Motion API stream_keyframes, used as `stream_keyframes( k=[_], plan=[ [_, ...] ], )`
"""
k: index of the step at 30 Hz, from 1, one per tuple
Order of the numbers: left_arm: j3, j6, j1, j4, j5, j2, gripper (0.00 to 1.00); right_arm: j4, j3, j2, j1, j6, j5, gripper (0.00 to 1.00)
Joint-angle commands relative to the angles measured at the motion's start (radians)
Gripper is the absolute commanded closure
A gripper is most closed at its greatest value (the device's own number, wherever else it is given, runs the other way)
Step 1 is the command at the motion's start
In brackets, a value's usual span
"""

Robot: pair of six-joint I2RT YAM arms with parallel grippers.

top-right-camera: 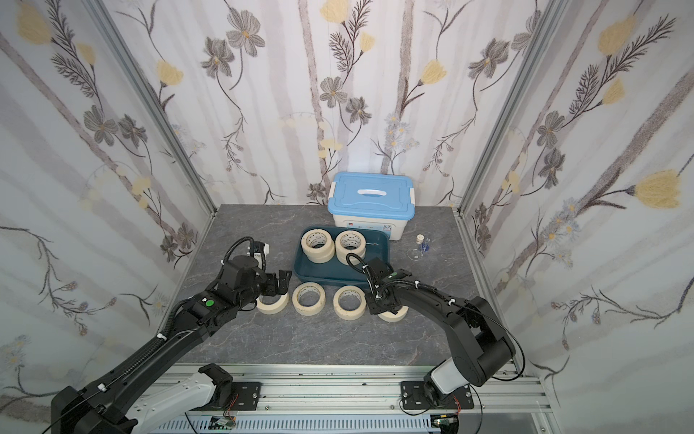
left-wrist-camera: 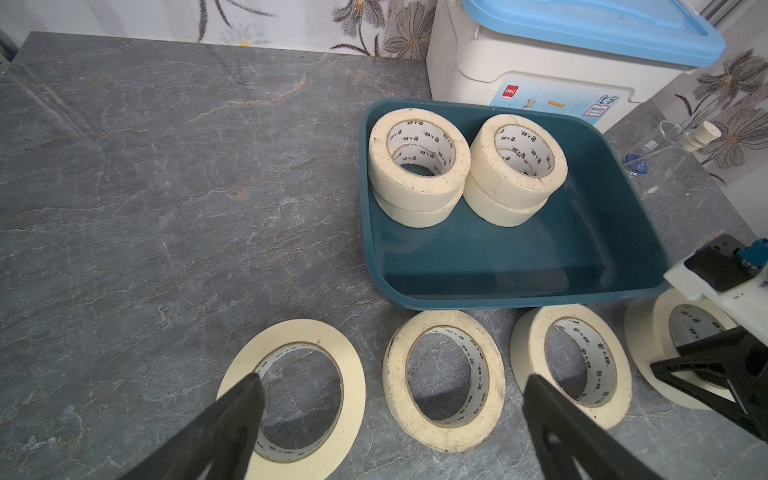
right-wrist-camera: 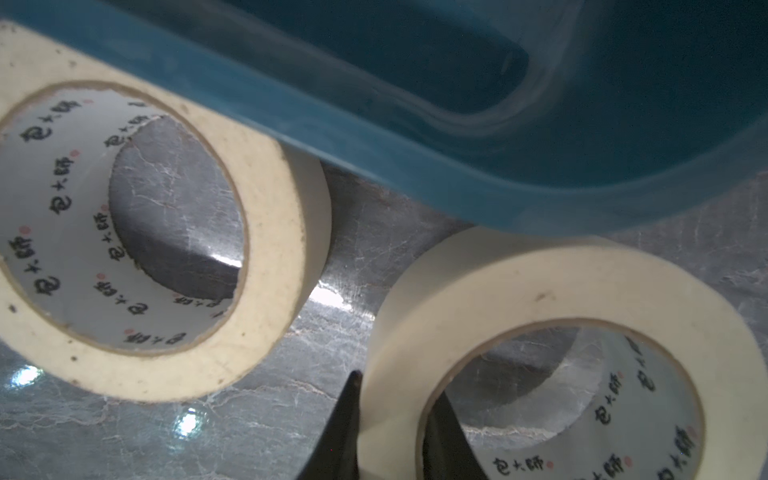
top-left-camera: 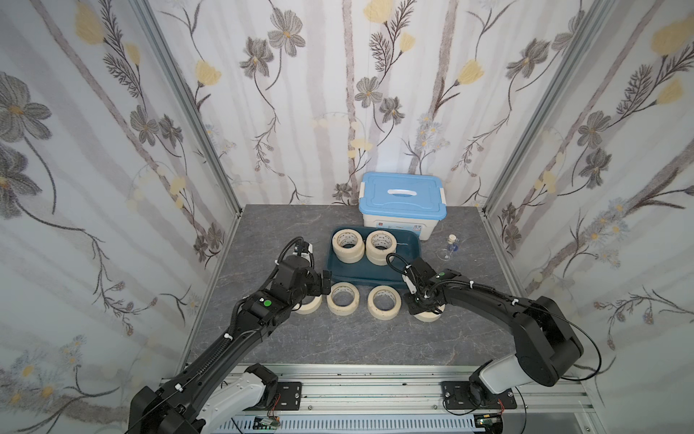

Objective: Take out the art tape in the storage box
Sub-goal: Place the art tape at the center of the board.

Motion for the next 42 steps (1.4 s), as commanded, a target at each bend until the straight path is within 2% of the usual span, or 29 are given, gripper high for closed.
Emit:
stream_keyframes(
  k=[1,15,24,33,42],
  plan=[
    [0.008,0.000,0.001,0.020,-0.003,0.004,0.00,0.047,0.002,0.013,0.000,0.005,0.018,0.83],
    [0.014,0.004,0.001,0.018,-0.004,0.010,0.00,0.079,-0.004,0.043,-0.017,0.000,0.011,0.82],
    [0.029,0.005,0.001,0.018,-0.002,0.035,0.00,0.081,-0.012,0.028,-0.029,-0.004,-0.001,0.70],
    [0.063,-0.008,0.001,0.047,0.069,0.126,0.00,0.068,-0.034,-0.052,-0.041,-0.004,-0.011,0.63],
    [0.179,0.002,0.001,-0.009,0.147,0.266,0.00,0.003,-0.021,-0.173,-0.053,-0.016,-0.014,0.57]
  ],
)
